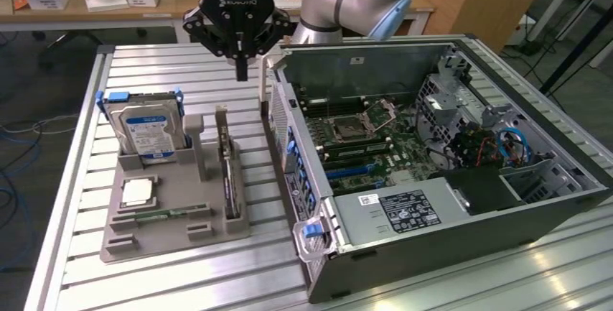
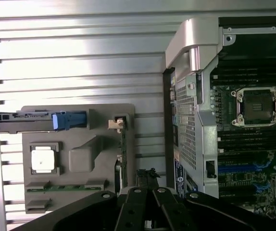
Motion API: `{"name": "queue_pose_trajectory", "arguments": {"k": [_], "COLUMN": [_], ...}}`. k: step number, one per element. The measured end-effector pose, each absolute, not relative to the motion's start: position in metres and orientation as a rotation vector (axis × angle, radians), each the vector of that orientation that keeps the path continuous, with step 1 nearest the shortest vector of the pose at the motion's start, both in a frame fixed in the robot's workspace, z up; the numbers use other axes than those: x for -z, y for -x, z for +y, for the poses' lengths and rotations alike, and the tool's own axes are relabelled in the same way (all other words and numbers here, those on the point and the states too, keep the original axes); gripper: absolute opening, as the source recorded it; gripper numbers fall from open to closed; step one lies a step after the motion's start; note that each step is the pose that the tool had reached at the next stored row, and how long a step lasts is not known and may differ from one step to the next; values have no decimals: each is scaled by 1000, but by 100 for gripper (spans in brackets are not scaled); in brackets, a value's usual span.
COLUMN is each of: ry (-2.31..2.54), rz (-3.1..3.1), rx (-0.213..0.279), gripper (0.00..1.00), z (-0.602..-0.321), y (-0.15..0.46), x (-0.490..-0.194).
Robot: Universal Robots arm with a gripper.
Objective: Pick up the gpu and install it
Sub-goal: 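Reach for the gpu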
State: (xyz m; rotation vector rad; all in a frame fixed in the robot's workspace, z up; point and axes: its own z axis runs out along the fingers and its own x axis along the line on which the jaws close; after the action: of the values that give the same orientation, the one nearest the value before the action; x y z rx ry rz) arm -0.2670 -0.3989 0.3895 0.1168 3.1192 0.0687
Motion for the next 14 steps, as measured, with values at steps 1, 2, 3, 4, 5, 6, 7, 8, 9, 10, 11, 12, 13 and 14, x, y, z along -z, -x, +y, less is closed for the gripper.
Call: {"name": "queue_pose_trajectory", "arguments": {"k": [1,2,3,4,5,6,7,8,9,10,11,12,13,14], "ry": [-117,-117,-117,-117,-117,-117,-117,-117,-117,-117,-117,-117,-117,-117], "rz": [3119,3119,3119,3119,3119,3119,3119,3119,3119,3119,3119,3119,3119,3119], "rx": [-69,-69,-69,-69,-69,-69,-69,-69,-69,-69,-69,-69,-69,-69], "gripper": [11,11,11,11,11,11,11,11,11,11,11,11,11,11], "z": [-399,-399,-399,-399,-399,-399,-399,-399,-399,-399,-399,-399,-399,-399], "y": [269,270,272,274,275,277,278,280,281,283,285,286,288,289], "x": [-389,-389,-389,-389,-389,-389,-389,-389,-389,-389,-389,-389,-389,-389]}}
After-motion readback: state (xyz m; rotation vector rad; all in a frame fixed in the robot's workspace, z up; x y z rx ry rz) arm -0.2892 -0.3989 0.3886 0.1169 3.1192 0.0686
